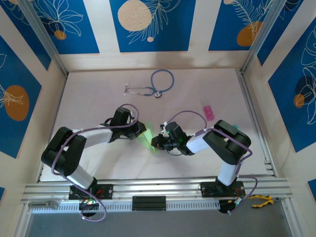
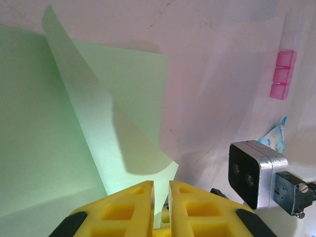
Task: Fold a paper plane with a square sheet of paper (pick it up from the middle)
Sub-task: Fourth fold the wing at the center of the table.
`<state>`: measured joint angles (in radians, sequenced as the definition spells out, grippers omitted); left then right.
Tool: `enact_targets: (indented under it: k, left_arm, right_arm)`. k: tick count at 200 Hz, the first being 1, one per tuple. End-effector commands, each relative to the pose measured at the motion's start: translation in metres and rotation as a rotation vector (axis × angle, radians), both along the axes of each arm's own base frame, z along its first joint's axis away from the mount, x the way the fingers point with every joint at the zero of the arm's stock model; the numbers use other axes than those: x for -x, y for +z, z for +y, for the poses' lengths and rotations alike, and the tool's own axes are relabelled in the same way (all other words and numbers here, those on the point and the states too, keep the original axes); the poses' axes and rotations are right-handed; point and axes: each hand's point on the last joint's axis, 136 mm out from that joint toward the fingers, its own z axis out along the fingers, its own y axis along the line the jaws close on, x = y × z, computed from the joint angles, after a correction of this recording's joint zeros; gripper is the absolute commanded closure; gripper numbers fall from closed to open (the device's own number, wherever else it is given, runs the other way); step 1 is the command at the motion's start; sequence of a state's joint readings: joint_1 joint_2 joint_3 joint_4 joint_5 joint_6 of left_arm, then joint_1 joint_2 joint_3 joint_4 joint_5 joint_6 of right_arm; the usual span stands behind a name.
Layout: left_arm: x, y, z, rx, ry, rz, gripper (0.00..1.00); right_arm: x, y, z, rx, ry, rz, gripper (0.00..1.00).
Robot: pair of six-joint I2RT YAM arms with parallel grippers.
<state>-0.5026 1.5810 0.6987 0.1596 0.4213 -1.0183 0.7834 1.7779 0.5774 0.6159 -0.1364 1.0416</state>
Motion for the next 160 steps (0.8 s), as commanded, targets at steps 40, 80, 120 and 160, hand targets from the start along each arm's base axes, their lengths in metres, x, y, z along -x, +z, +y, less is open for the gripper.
enact_targets:
  k: [40, 80, 120, 160]
  left_arm:
    - [0.003, -0.002, -0.001, -0.008, -0.004, 0.001, 0.86]
    - [0.010, -0.016, 0.006, -0.034, 0.015, 0.042, 0.90]
    - [0.014, -0.024, 0.006, -0.040, 0.012, 0.074, 0.93]
    - [0.016, -0.030, 0.007, -0.045, 0.010, 0.095, 0.94]
  right_arm:
    - [0.008, -0.015, -0.019, 0.078, -0.008, 0.014, 0.96]
    - [0.008, -0.016, -0.019, 0.076, -0.011, 0.019, 0.96]
    - [0.007, -0.016, -0.020, 0.077, -0.017, 0.019, 0.96]
    - [0.008, -0.016, -0.020, 0.076, -0.019, 0.024, 0.96]
